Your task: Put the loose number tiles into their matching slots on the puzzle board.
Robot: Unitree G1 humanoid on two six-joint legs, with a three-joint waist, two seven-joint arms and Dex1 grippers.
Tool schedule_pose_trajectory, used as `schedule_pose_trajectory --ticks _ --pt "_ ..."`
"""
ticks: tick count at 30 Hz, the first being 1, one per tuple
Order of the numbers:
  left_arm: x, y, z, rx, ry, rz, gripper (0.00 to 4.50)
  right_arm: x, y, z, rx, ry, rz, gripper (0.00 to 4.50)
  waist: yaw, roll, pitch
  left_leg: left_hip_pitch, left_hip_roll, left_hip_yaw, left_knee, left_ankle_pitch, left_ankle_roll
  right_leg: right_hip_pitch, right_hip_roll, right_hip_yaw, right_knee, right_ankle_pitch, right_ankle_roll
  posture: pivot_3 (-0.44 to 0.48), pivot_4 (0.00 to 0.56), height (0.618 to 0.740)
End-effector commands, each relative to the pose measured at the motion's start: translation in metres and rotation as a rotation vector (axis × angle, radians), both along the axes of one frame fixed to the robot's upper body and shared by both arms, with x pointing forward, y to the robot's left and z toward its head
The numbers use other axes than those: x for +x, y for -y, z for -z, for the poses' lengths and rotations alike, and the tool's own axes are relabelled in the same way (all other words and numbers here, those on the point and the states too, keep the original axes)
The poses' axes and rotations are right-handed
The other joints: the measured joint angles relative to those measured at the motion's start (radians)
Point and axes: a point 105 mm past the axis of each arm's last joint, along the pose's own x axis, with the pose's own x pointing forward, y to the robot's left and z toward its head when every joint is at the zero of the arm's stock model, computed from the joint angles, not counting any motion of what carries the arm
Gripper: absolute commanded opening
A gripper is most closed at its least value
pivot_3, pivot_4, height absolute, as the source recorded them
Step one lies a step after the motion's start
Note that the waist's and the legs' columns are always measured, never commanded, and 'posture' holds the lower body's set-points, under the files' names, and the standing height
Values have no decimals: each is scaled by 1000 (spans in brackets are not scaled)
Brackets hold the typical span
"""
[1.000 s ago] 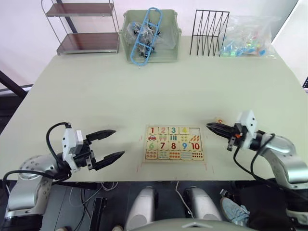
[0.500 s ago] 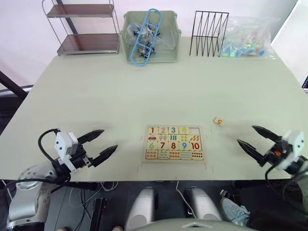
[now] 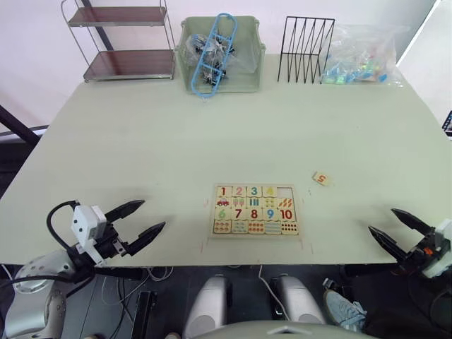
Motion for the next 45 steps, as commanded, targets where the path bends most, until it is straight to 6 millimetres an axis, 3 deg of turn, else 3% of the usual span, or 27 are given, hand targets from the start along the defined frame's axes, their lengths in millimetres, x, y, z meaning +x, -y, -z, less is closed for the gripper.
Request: schedule_pose_trajectory --ticks 1,27,39,45 --pt "-1 -4 -6 8 29 0 4500 0 3 -7 -13 39 -1 4448 0 0 0 0 0 0 0 0 0 0 0 0 0 0 0 0 150 739" --pt "-1 4 -5 2 27 26 4500 4 -1 -4 -31 30 -50 4448 0 0 0 0 0 0 0 0 0 0 0 0 0 0 0 0 150 739" --pt "0 8 -9 2 35 43 4500 11 -17 -7 -4 47 -46 4448 0 0 0 0 0 0 0 0 0 0 0 0 0 0 0 0 150 739" --pt "0 10 -14 6 45 80 4500 17 -46 -15 106 56 8 4448 0 0 0 0 0 -1 0 0 0 0 -1 0 0 0 0 0 150 739"
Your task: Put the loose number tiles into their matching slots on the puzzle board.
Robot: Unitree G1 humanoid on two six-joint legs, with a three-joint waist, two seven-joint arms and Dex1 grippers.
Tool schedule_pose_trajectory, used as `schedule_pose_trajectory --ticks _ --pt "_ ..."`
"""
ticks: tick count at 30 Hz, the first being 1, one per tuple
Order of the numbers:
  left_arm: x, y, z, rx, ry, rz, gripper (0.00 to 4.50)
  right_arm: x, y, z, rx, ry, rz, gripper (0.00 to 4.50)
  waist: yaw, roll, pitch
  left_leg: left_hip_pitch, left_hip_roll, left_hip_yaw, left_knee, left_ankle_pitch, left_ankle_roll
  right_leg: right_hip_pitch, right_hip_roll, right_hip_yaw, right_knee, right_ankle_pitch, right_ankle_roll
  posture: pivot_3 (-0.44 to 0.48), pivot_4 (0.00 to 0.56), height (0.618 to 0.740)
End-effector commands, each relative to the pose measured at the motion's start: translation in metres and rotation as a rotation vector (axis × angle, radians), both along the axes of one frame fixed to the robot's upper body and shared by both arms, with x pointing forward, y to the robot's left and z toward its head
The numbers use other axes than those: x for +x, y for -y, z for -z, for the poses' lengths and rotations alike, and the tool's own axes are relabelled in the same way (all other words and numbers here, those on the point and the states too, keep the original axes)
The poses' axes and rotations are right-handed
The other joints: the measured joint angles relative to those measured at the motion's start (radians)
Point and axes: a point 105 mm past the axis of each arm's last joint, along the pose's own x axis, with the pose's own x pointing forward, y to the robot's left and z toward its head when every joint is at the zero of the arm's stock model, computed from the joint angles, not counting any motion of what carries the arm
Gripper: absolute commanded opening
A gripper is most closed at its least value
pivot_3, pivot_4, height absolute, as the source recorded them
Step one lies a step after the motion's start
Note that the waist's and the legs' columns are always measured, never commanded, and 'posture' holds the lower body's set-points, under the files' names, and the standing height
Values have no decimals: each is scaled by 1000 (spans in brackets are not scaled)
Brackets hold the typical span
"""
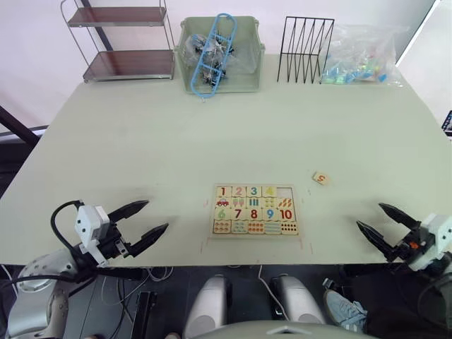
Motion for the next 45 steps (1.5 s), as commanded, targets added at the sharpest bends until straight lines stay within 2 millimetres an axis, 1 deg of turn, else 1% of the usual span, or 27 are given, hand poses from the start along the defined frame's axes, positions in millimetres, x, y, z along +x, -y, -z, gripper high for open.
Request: schedule_pose_trajectory --ticks 1,6,9,13,17,22,24,27,33,37,45 --pt "0 5 -14 8 49 50 4500 5 -16 -14 41 31 25 4448 0 0 0 0 0 0 0 0 0 0 0 0 0 0 0 0 150 739" --pt "1 10 -21 15 63 105 4500 17 -47 -20 83 -1 70 4448 0 0 0 0 0 0 0 0 0 0 0 0 0 0 0 0 150 739" --pt "4 13 -25 21 74 131 4500 26 -65 -19 95 -50 109 4448 0 0 0 0 0 -1 0 0 0 0 0 -1 0 0 0 0 150 739" --pt "6 16 -30 21 86 156 4500 38 -77 -17 96 -97 166 4448 0 0 0 -1 0 0 0 0 0 -1 0 0 0 0 0 0 150 739" --pt "6 18 -34 27 91 183 4500 48 -89 -17 61 -135 171 4448 -1 0 0 -1 0 0 0 0 0 -1 0 -1 0 0 0 0 150 739" --pt "1 20 -41 12 79 240 4500 62 -95 -16 18 -151 189 4448 -2 0 0 -1 0 -1 0 0 0 -1 2 -1 0 0 0 0 150 739" --pt "-2 21 -44 3 73 264 4500 68 -95 -17 20 -156 215 4448 -3 0 0 -1 0 0 0 0 0 -1 2 -1 0 0 0 0 150 739" --pt "-4 20 -48 7 76 272 4500 71 -93 -16 8 -165 247 4448 -2 0 0 -1 0 -1 0 0 0 -1 2 -1 0 0 0 0 150 739" --pt "-5 19 -49 14 77 274 4500 72 -92 -15 2 -177 276 4448 -3 0 0 -1 -1 -1 0 0 0 -1 2 -1 0 0 0 0 150 739" --pt "-5 18 -49 17 80 278 4500 70 -93 -23 2 -135 282 4448 -4 0 0 -1 0 -1 0 0 0 -1 3 -1 0 0 0 0 150 739" --pt "-4 19 -49 20 82 292 4500 67 -95 -19 3 -152 290 4448 -4 0 0 -1 0 -1 0 0 0 -1 3 -2 0 0 0 0 150 739"
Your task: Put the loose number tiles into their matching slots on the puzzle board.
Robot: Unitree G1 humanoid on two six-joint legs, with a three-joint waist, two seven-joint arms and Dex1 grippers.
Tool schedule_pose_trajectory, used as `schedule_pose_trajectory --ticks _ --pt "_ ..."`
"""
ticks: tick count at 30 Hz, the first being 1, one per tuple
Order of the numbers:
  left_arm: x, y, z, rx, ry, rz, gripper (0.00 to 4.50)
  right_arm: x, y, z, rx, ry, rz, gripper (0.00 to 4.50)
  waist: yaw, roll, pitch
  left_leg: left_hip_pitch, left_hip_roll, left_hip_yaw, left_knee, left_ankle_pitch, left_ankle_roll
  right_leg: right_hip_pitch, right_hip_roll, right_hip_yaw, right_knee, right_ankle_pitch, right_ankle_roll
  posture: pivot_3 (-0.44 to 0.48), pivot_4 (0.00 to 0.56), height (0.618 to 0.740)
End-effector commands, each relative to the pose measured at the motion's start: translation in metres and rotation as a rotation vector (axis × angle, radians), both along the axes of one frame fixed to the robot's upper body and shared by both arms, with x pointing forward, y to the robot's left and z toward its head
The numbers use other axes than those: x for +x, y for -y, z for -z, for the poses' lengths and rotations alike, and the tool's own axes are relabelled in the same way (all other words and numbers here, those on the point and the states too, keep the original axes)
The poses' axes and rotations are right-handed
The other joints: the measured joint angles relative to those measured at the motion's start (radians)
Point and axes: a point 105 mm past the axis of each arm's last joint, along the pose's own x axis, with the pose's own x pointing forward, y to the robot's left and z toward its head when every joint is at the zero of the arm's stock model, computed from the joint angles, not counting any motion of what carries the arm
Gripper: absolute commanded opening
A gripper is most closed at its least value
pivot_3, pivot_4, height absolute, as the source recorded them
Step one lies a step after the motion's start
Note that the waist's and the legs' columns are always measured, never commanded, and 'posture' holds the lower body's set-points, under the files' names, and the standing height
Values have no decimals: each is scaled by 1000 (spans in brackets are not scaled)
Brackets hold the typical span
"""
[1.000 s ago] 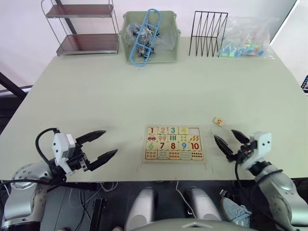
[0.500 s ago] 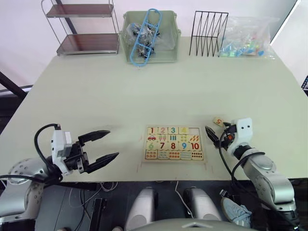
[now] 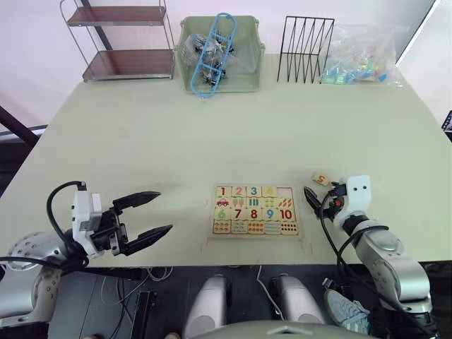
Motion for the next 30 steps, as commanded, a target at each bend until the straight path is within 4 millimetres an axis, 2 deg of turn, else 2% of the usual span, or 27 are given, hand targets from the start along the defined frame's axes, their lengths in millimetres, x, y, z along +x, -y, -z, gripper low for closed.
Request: schedule_pose_trajectory --ticks 1,7,23,30 --pt "0 -1 -9 20 41 10 4500 0 -3 -11 10 43 3 4448 0 0 0 0 0 0 0 0 0 0 0 0 0 0 0 0 150 739" --pt "1 -2 -9 23 45 9 4500 3 -9 -5 37 13 0 4448 0 0 0 0 0 0 0 0 0 0 0 0 0 0 0 0 150 739" --pt "1 -3 -8 23 51 3 4500 24 -7 7 12 -1 39 4448 -3 -1 -1 0 0 0 0 0 0 0 0 0 0 0 0 0 150 739" --pt "0 -2 -9 21 51 4 4500 25 -7 18 -11 -30 73 4448 -4 -4 -3 0 0 0 0 0 0 0 0 0 0 0 0 0 150 739"
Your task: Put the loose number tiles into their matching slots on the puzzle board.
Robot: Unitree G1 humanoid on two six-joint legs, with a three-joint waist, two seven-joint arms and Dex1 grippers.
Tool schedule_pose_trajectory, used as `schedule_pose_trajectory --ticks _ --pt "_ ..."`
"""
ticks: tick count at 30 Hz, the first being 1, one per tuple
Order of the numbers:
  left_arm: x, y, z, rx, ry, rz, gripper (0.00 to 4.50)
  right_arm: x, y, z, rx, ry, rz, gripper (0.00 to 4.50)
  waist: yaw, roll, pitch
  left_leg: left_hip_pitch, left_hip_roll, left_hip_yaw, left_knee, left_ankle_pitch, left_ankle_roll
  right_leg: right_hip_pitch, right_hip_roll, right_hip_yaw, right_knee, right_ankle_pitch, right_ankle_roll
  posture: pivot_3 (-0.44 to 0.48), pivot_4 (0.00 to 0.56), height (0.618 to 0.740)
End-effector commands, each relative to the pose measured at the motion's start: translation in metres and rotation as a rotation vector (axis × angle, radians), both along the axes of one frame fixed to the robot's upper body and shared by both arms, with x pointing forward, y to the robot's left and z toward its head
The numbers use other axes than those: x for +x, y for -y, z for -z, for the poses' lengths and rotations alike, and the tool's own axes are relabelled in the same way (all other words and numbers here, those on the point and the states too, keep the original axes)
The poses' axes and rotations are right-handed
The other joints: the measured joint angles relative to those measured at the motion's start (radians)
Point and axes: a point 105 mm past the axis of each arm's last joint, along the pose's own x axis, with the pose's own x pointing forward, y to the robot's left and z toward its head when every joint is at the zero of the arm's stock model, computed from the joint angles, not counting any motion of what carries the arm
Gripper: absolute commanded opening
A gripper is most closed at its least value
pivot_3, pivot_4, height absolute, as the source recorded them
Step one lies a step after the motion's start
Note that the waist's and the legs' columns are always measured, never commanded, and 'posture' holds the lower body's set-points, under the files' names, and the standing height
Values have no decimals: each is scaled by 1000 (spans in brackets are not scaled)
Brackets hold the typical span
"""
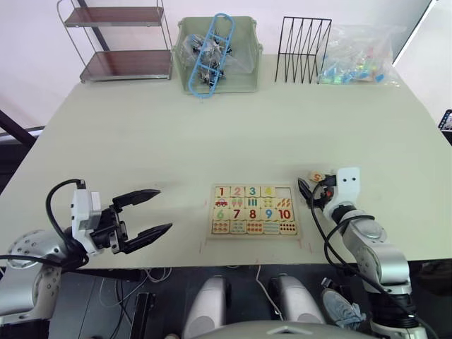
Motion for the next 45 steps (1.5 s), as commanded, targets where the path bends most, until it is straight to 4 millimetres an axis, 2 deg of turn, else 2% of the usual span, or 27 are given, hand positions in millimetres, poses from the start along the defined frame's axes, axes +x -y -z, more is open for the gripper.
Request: schedule_pose_trajectory --ticks 1,8,14,15,19,40,44,45 --pt "-1 -2 -7 15 33 0 4500 -1 5 15 -15 -52 40 4448 0 -2 -2 0 0 0 0 0 0 0 0 0 0 0 0 0 150 739" --pt "-1 -1 -7 14 31 1 4500 -1 18 27 -55 -68 132 4448 3 -7 -5 0 0 0 0 0 0 0 -1 0 0 0 0 0 150 739" --pt "0 -1 -7 14 31 5 4500 0 21 24 -61 -48 157 4448 7 -8 -6 0 0 -1 0 0 0 1 -1 -1 -1 -1 -1 0 150 739" --pt "0 -1 -7 14 31 5 4500 -1 20 25 -64 -52 159 4210 7 -8 -6 0 0 -1 0 0 0 1 -1 -1 -1 -1 -2 0 150 739" --pt "1 -1 -7 15 33 7 4500 -3 21 30 -70 -73 174 2642 6 -9 -7 0 0 -1 0 0 0 1 -1 -1 -1 -2 -3 0 150 739" --pt "1 1 -5 11 30 10 4500 -2 28 29 -42 -76 243 2642 7 -8 -7 0 0 -1 0 0 0 1 -2 -1 -1 -2 -3 0 150 739" --pt "1 1 -5 10 30 11 4500 -2 27 29 -36 -75 242 1661 7 -8 -7 0 0 -1 0 0 0 1 -2 -1 -1 -2 -3 0 150 739" --pt "1 1 -5 10 30 12 4500 -3 28 29 -36 -78 242 1661 7 -8 -7 0 0 -1 0 0 0 1 -2 -1 -1 -2 -4 0 150 739"
